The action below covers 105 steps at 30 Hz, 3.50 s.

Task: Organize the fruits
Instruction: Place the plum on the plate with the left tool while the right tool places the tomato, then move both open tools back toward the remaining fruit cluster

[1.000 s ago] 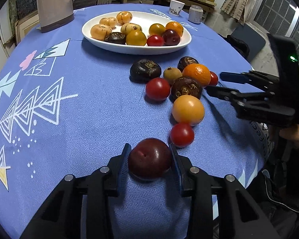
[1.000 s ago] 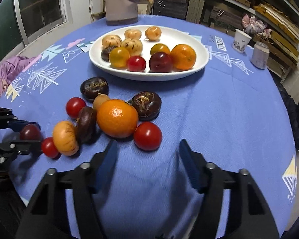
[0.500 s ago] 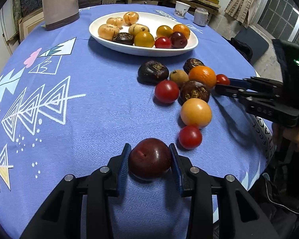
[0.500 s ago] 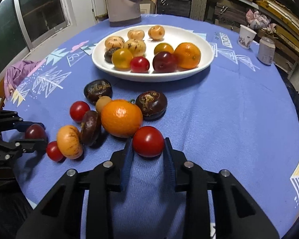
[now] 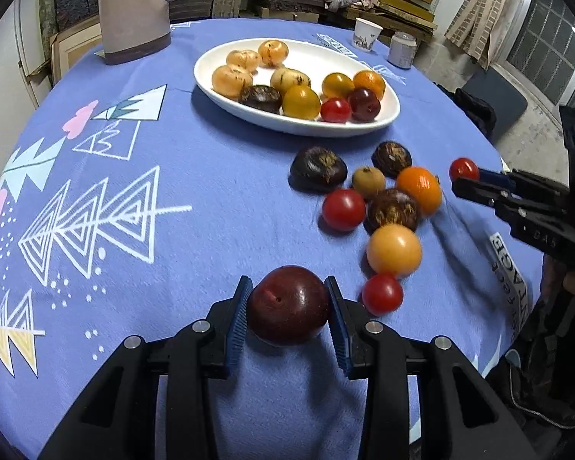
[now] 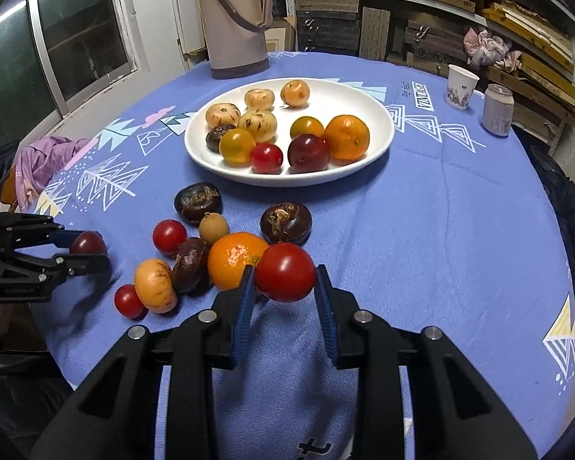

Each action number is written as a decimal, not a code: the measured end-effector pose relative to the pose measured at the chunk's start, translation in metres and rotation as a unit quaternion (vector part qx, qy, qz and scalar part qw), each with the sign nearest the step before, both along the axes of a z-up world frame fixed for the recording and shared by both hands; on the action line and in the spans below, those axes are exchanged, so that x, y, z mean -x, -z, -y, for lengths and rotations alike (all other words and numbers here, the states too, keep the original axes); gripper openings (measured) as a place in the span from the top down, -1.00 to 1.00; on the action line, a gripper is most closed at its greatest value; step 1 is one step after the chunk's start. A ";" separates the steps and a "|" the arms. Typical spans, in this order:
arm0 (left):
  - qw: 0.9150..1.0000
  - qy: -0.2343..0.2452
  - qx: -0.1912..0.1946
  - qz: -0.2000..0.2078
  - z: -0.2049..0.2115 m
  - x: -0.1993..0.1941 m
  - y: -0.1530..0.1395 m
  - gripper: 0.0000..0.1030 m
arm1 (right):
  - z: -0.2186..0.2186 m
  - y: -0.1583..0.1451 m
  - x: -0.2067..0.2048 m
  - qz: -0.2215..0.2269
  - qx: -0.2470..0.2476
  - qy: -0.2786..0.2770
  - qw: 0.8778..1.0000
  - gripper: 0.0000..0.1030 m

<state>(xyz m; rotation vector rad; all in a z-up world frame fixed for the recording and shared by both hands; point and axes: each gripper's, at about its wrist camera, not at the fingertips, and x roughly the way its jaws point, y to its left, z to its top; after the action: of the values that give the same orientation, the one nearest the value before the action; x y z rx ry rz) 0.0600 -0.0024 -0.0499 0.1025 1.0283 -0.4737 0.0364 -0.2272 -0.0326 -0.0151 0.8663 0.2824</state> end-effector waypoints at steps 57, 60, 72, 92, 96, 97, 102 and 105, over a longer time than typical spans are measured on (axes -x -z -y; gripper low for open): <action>0.997 -0.074 -0.011 0.034 0.051 -0.174 -0.029 0.25 | -0.035 -0.016 -0.169 -0.006 -0.028 -0.023 0.999 0.40; 0.996 -0.076 -0.014 0.037 0.052 -0.175 -0.028 0.24 | -0.036 -0.015 -0.171 -0.008 -0.027 -0.023 0.999 0.40; 0.996 -0.075 -0.010 0.036 0.055 -0.177 -0.029 0.24 | -0.034 -0.014 -0.170 -0.009 -0.030 -0.018 0.999 0.38; 0.995 -0.075 -0.006 0.065 0.050 -0.161 -0.046 -0.05 | -0.016 -0.022 -0.148 -0.001 -0.053 0.003 0.999 0.16; 0.995 -0.079 -0.007 0.064 0.043 -0.156 -0.045 -0.05 | -0.011 -0.025 -0.142 0.001 -0.058 0.010 0.998 0.10; 0.995 -0.081 -0.008 0.063 0.041 -0.154 -0.045 -0.06 | -0.009 -0.025 -0.139 0.002 -0.059 0.011 0.998 0.09; 0.994 -0.089 -0.003 0.057 0.028 -0.141 -0.043 -0.07 | -0.002 -0.027 -0.127 0.005 -0.064 0.019 0.998 0.01; 0.995 -0.088 -0.007 0.056 0.024 -0.132 -0.040 -0.08 | 0.002 -0.026 -0.117 0.005 -0.068 0.025 0.997 -0.03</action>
<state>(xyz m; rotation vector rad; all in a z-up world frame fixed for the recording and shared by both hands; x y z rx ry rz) 0.1919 -0.0262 -0.0103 0.0500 0.9220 -0.2971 0.1533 -0.2291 -0.0069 0.1319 0.8355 0.2943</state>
